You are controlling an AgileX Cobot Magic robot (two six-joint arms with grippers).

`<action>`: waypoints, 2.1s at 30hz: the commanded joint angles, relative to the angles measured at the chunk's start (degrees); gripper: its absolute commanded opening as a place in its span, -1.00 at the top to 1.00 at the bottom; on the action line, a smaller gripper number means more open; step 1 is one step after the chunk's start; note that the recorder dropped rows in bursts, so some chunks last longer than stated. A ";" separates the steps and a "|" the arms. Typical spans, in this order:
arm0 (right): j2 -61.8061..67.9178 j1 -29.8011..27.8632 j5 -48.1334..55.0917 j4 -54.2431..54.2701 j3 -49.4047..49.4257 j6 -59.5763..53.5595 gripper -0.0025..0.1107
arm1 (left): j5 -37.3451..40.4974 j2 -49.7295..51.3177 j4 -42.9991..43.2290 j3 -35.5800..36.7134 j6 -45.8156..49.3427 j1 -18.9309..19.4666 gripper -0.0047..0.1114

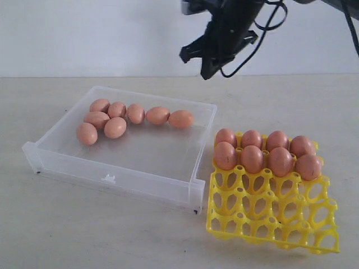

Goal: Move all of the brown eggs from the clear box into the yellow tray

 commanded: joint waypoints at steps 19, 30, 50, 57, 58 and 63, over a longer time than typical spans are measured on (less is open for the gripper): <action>3.13 24.00 -33.80 -4.39 6.67 14.26 0.64 | 0.00 -0.17 -0.31 -0.15 0.03 -0.25 0.99; 20.06 21.48 -6.30 -8.68 -20.09 30.94 0.33 | 0.00 -0.17 -0.31 -0.15 0.03 -0.25 0.99; 21.09 18.61 -12.27 -8.74 -20.13 45.49 -0.25 | 0.00 -0.17 -0.31 -0.15 0.03 -0.25 0.99; 23.73 18.21 -12.42 -7.78 -20.13 45.60 -0.25 | 0.00 -0.17 -0.31 -0.15 0.03 -0.25 0.99; 24.33 18.21 -12.63 -7.93 -20.13 45.60 -0.25 | 0.00 -0.17 -0.31 -0.15 0.03 -0.25 0.99; 26.04 18.21 -12.38 -7.46 -20.13 45.94 -0.18 | 0.00 -0.17 -0.31 -0.15 0.03 -0.25 0.99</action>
